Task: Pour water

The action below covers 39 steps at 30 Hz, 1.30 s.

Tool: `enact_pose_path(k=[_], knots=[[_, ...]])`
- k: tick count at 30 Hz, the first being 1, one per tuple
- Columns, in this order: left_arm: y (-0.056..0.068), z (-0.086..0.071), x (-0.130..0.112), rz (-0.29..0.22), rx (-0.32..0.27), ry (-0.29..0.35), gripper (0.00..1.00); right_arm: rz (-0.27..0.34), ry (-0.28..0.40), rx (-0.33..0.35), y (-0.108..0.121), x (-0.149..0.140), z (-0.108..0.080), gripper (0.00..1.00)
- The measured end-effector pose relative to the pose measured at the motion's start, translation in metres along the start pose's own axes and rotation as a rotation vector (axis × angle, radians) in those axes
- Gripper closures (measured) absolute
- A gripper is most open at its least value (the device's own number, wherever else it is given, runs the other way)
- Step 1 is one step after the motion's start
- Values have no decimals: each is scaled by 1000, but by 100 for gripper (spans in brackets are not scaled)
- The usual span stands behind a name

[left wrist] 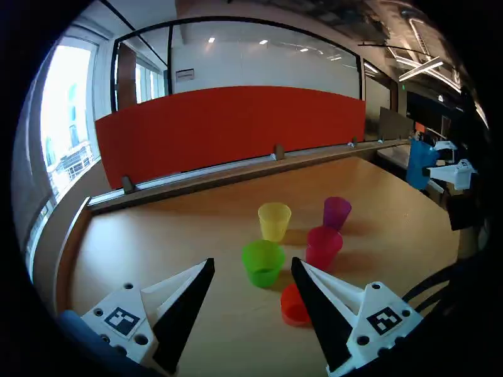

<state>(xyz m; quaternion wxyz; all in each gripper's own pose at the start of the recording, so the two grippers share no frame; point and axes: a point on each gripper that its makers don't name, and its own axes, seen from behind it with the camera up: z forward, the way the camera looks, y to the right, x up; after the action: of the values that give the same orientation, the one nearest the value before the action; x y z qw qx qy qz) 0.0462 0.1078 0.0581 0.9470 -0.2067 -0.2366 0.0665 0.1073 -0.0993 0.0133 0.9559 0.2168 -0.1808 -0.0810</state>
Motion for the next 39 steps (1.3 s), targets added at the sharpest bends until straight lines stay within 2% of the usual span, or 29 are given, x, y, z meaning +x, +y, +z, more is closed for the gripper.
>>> enact_pose_path(k=[9,20,30,39], knots=[[10,45,-32,29,-66,-98,10,0,-20,-20,0,-2,-4,15],[15,87,-52,84,-93,-199,10,13,-45,-31,-1,-11,-3,15],[23,107,-67,74,-136,-263,9,20,-59,-38,1,-16,-2,15],[21,120,-69,83,-129,-289,9,26,-68,-35,2,-20,0,15]])
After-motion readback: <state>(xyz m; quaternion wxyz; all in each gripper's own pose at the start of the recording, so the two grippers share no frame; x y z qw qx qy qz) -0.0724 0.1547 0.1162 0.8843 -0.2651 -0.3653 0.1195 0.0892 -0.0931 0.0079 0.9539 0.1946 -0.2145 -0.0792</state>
